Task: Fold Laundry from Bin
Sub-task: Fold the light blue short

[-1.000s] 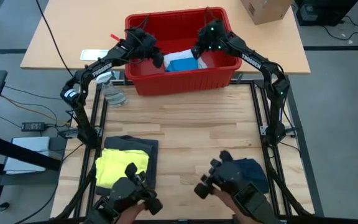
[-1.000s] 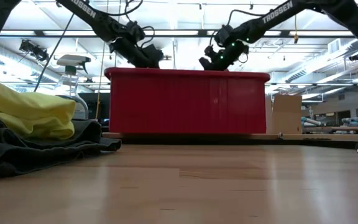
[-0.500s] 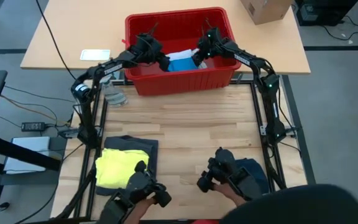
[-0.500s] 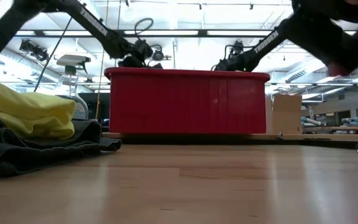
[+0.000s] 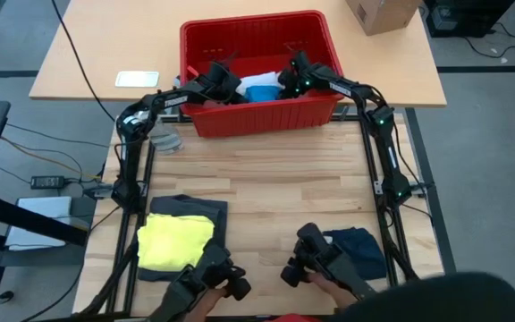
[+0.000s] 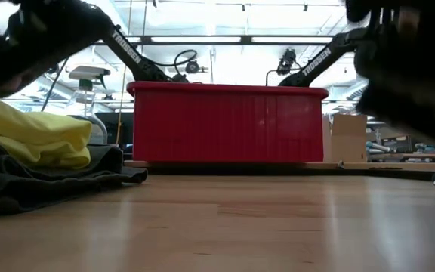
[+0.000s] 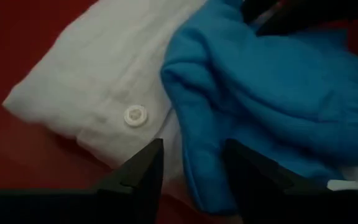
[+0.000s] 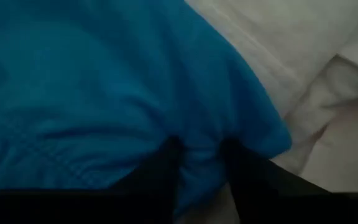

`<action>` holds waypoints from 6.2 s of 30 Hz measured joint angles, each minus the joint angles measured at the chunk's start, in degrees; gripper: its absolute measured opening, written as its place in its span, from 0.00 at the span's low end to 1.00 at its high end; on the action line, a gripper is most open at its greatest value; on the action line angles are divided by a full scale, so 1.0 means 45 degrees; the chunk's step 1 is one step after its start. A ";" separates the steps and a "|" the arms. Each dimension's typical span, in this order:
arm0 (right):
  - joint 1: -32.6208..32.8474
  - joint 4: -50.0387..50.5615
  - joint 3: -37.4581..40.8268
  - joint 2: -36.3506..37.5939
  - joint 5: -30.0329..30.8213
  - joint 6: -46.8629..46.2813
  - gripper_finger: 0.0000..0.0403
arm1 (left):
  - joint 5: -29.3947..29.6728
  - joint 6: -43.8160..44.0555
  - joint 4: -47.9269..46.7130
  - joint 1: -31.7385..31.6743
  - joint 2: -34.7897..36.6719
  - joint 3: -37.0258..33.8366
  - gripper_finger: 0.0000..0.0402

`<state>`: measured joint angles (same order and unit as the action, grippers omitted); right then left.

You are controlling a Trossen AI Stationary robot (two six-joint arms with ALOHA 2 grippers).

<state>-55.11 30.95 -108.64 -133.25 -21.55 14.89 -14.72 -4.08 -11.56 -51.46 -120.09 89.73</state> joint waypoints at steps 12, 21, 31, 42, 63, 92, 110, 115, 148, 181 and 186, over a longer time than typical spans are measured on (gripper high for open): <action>0.0242 0.0291 -0.0466 0.1430 0.1263 -0.0156 0.02 | 0.0238 0.0054 0.0218 -0.0224 0.1792 0.0005 0.39; 0.0370 0.1131 -0.1437 0.5195 0.1118 -0.0780 0.01 | 0.0237 -0.0014 0.0433 -0.0231 0.4286 0.0010 0.39; 0.2404 0.4360 -0.1475 0.8381 0.0080 -0.1078 0.00 | 0.0211 -0.0021 0.0338 0.0535 0.5789 0.0010 0.39; 0.5283 0.8640 -0.1489 0.9456 -0.0232 -0.0345 0.00 | 0.0439 0.0784 -0.0019 0.2971 0.6468 0.0010 0.39; 0.8036 0.2983 1.0514 1.2418 -0.3253 -0.5437 0.00 | 0.5663 0.9925 -0.7124 1.0227 0.6441 0.0010 0.39; 0.8138 -0.1490 1.2762 1.2190 -0.0316 -0.6634 0.43 | 0.2609 -0.0002 -0.0916 1.0918 0.5855 -0.6967 0.39; 1.1181 0.0395 1.2813 1.2006 0.3417 -0.9275 0.43 | 0.4012 -0.3270 0.7388 1.1947 0.4023 -0.8409 0.39; 1.1920 0.0875 1.2813 1.2006 0.3773 -0.9888 0.43 | 0.4018 -0.5519 0.7367 1.2298 0.2954 -0.7831 0.43; 1.2724 0.0980 1.2454 1.3013 0.5050 -1.0953 0.43 | 0.4994 -0.0744 -0.2485 1.1372 0.2978 -0.1400 0.04; 1.2111 -0.4535 1.1249 1.3947 0.6192 -0.7129 0.70 | 0.3410 0.3200 -0.6228 1.0248 0.8612 0.1413 0.05; 1.2412 -0.6470 1.1225 1.3682 0.7069 -0.4979 0.80 | 0.3398 0.3623 -0.6315 1.0180 0.8971 0.1413 0.05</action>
<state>0.74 1.83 -58.13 -71.68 10.26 -7.52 0.57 12.22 -39.98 -5.65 -79.73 96.09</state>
